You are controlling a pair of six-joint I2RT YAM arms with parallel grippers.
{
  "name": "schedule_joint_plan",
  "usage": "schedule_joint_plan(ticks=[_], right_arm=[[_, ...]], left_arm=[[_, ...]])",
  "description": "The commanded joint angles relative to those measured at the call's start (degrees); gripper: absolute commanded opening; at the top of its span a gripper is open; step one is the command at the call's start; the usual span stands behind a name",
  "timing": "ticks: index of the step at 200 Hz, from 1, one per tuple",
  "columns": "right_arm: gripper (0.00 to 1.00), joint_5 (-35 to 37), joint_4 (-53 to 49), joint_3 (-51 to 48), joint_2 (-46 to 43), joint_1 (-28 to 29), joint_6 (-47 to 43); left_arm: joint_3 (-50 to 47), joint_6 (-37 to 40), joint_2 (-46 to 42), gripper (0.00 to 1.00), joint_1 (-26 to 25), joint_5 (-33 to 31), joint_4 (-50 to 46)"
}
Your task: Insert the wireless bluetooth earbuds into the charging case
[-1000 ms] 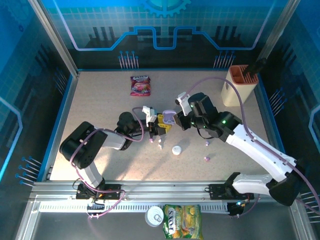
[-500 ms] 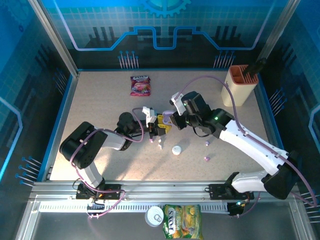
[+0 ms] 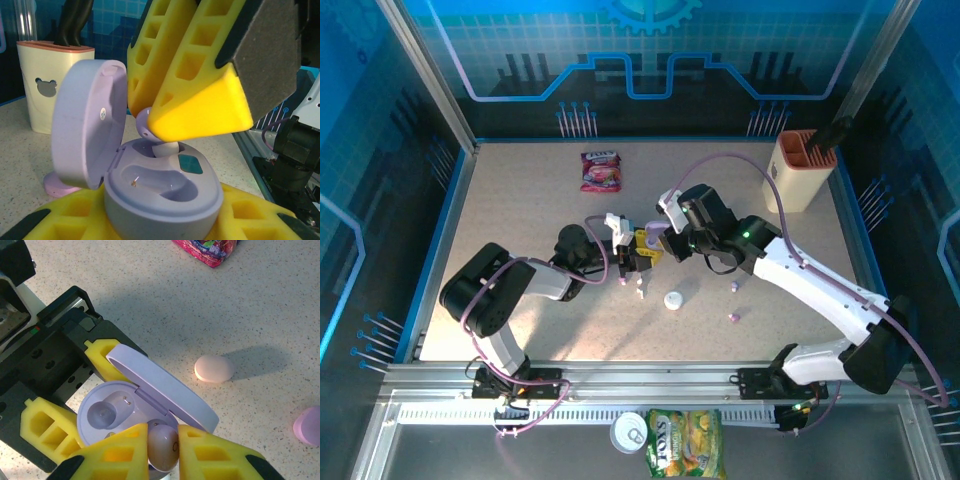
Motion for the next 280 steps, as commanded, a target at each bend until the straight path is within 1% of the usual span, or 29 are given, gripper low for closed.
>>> schedule_joint_plan(ticks=[1, 15, 34, 58, 76, 91, 111, 127, 138, 151, 178, 204, 234, 254, 280], right_arm=[[0.18, 0.54, -2.37, 0.56, 0.84, 0.98, -1.56], [0.21, 0.29, -2.45, 0.80, 1.10, 0.98, -1.57], [0.34, 0.12, -1.95, 1.17, 1.07, 1.02, -0.99], [0.40, 0.40, -0.49, 0.85, -0.22, 0.85, -0.13], [0.48, -2.42, 3.03, -1.80, -2.66, -0.45, 0.65], [0.51, -6.87, 7.51, -5.44, -5.82, -2.35, 2.21], [0.54, -11.51, 12.91, -11.33, -10.56, -5.73, 5.50], [0.55, -14.13, 16.35, -16.41, -14.65, -9.55, 9.01], [0.56, -15.54, 18.41, -19.75, -17.17, -12.53, 11.14], [0.56, -17.39, 20.56, -25.93, -19.74, -16.46, 12.94], [0.55, -20.75, 24.30, -36.16, -22.35, -25.83, 18.70], [0.55, -23.55, 25.57, -41.07, -20.63, -32.41, 21.56], [0.56, -24.17, 25.10, -42.48, -14.32, -36.87, 22.50], [0.58, -24.01, 25.47, -42.30, -10.83, -38.42, 23.04], [0.60, -23.53, 25.56, -41.62, -6.17, -38.86, 24.07]], left_arm=[[0.53, 0.56, 0.46, 0.37, -0.39, 0.14, 2.13], [0.70, 0.55, 0.58, 0.37, -0.40, 0.17, 2.12], [0.82, 0.47, 0.64, 0.37, -0.44, 0.21, 2.12], [0.89, 0.56, 0.69, 0.37, -0.44, 0.27, 2.12], [0.95, 0.67, 1.01, 0.37, -0.37, 0.19, 2.11], [1.00, 0.73, 1.30, 0.37, -0.41, 0.23, 2.12], [0.98, 0.69, 1.17, 0.37, -0.34, 0.13, 2.08], [0.89, 0.83, 0.82, 0.37, -0.35, 0.13, 2.12], [0.80, 0.85, 0.69, 0.37, -0.23, 0.09, 2.13], [0.80, 0.83, 0.69, 0.37, -0.15, 0.06, 2.11], [0.94, 0.85, 0.88, 0.37, 0.20, 0.23, 2.12], [0.62, 0.70, 0.07, 0.37, 0.28, 0.47, 2.06], [0.65, 0.42, 0.25, 0.37, 0.30, 0.63, 2.08], [0.54, 0.21, -0.09, 0.37, 0.30, 0.57, 2.12], [0.42, 0.06, -0.44, 0.37, 0.26, 0.59, 2.03]])
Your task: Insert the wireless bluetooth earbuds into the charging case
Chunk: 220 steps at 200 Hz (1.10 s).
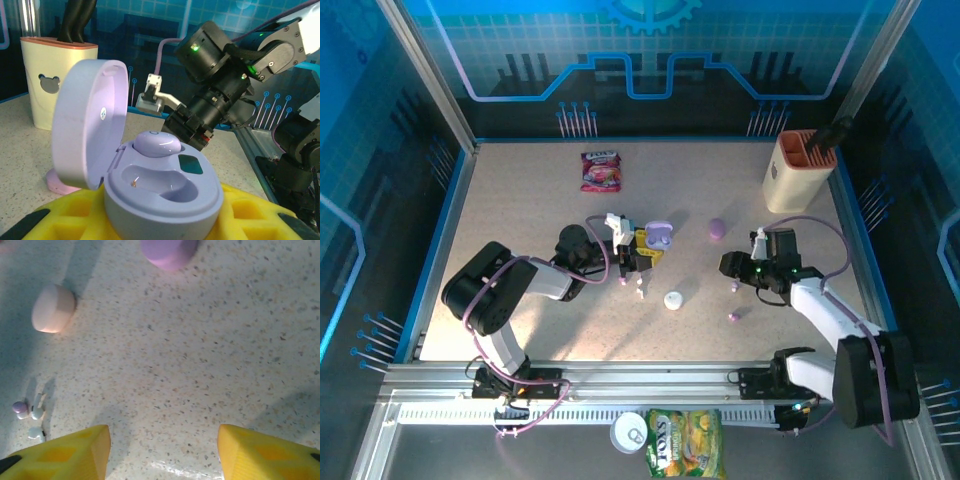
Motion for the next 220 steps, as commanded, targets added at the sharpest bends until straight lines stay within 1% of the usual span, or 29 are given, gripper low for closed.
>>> schedule_joint_plan(ticks=[1, 45, 86, 155, 202, 220], right_arm=[[0.60, -0.86, 1.26, 0.17, 3.43, -1.06, 1.90], [0.63, 1.21, 1.25, 0.47, 7.92, -1.28, 2.62], [0.62, -1.04, 0.22, 0.21, 9.31, -1.36, 2.16], [0.50, -3.30, -3.79, -0.23, 8.20, -1.33, 2.15], [0.34, -4.10, -4.46, -0.38, 8.55, -1.28, 1.91], [0.31, -4.24, -4.29, -0.23, 9.08, -1.18, 1.78]], left_arm=[[0.39, 0.06, -1.28, 0.37, 0.21, 1.16, 1.92], [0.10, -0.46, -1.98, 0.37, 0.24, 1.55, 1.96], [0.01, -0.95, -2.42, 0.37, 0.21, 1.72, 1.88], [0.27, -1.63, -3.18, 0.36, 0.17, 2.12, 1.96], [0.29, -1.97, -3.19, 0.36, 0.19, 2.23, 1.90], [0.33, -1.96, -3.09, 0.36, 0.19, 2.21, 1.91]])
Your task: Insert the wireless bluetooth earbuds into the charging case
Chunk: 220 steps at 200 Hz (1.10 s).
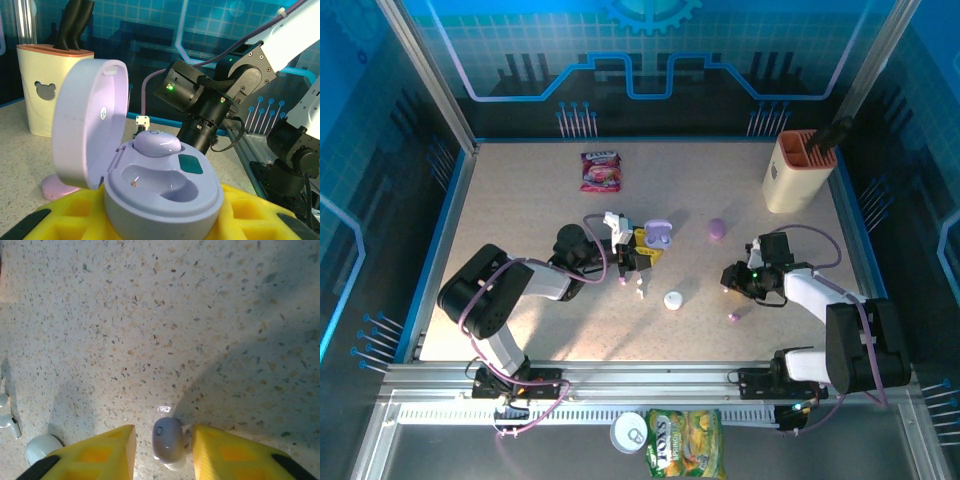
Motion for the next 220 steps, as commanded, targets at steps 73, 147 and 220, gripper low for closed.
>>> schedule_joint_plan(ticks=[73, 147, 220], right_arm=[[0.30, -0.99, -1.69, 1.48, 2.45, 0.07, -0.48], [0.34, 10.24, -9.24, 6.15, 0.16, 6.53, -1.62], [0.43, 11.02, -10.20, 9.87, 4.35, 9.38, -1.42]], left_arm=[[-0.15, 0.03, -1.36, 0.37, 0.17, 1.49, 2.00], [-0.25, 0.38, -1.10, 0.37, 0.90, 1.26, 1.96], [-2.74, 1.15, -2.50, 0.37, 3.81, 0.51, 1.96]])
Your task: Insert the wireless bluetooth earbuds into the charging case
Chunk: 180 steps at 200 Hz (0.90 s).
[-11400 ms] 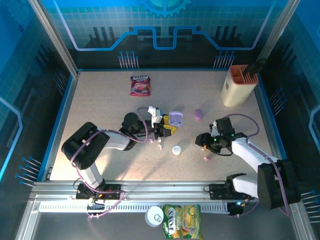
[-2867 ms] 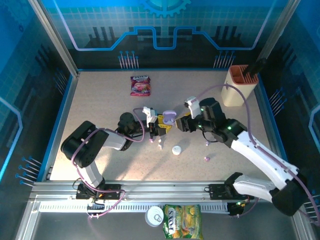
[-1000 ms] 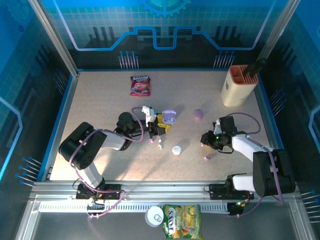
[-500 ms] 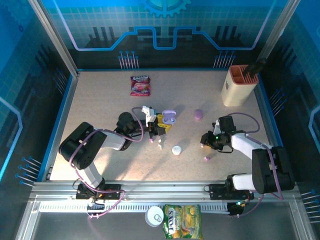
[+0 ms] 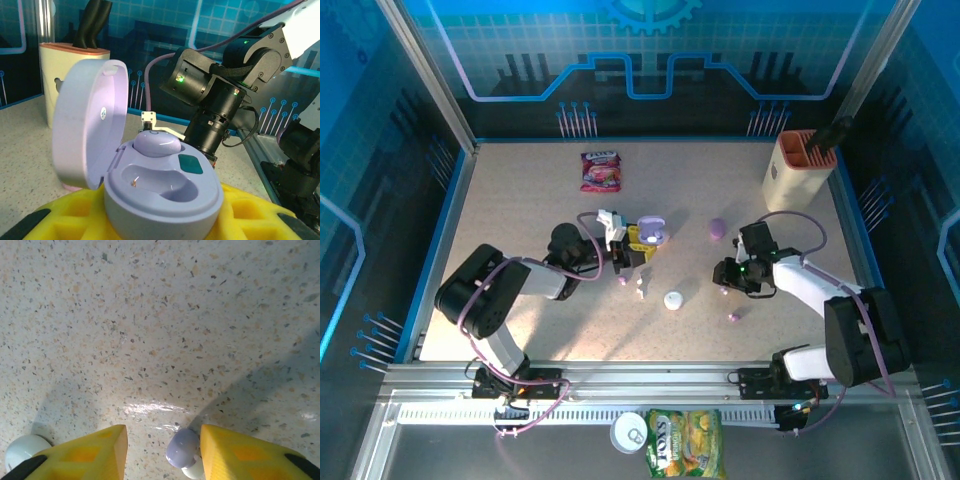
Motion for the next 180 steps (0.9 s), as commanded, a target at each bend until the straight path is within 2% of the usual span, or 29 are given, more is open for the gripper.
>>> schedule_joint_plan(ticks=[1, 50, 96, 115, 151, 180], right_arm=[[0.43, 0.99, -1.77, 2.02, 1.34, 1.02, -0.41], [0.41, -1.68, -1.17, 4.17, 4.30, 1.85, -0.03], [0.41, 2.55, -3.61, 5.27, 1.95, 3.49, -0.68], [0.41, 9.11, -7.71, 6.44, 0.03, 6.04, -1.91], [0.41, 30.12, -19.89, 11.84, 0.73, 15.12, -1.31], [0.43, 38.72, -25.30, 16.35, 6.29, 20.44, 0.95]], left_arm=[[-1.44, 1.10, -1.91, 0.37, 0.89, 0.52, 1.96], [-2.39, 1.41, -2.26, 0.37, 2.09, 0.20, 1.99], [-2.65, 1.47, -2.24, 0.37, 2.93, 0.23, 1.97], [-2.88, 1.47, -2.05, 0.37, 3.78, 0.21, 1.99], [-3.13, 1.72, -2.22, 0.37, 6.05, 0.10, 1.96], [-2.75, 1.45, -2.38, 0.37, 7.26, 0.59, 2.01]])
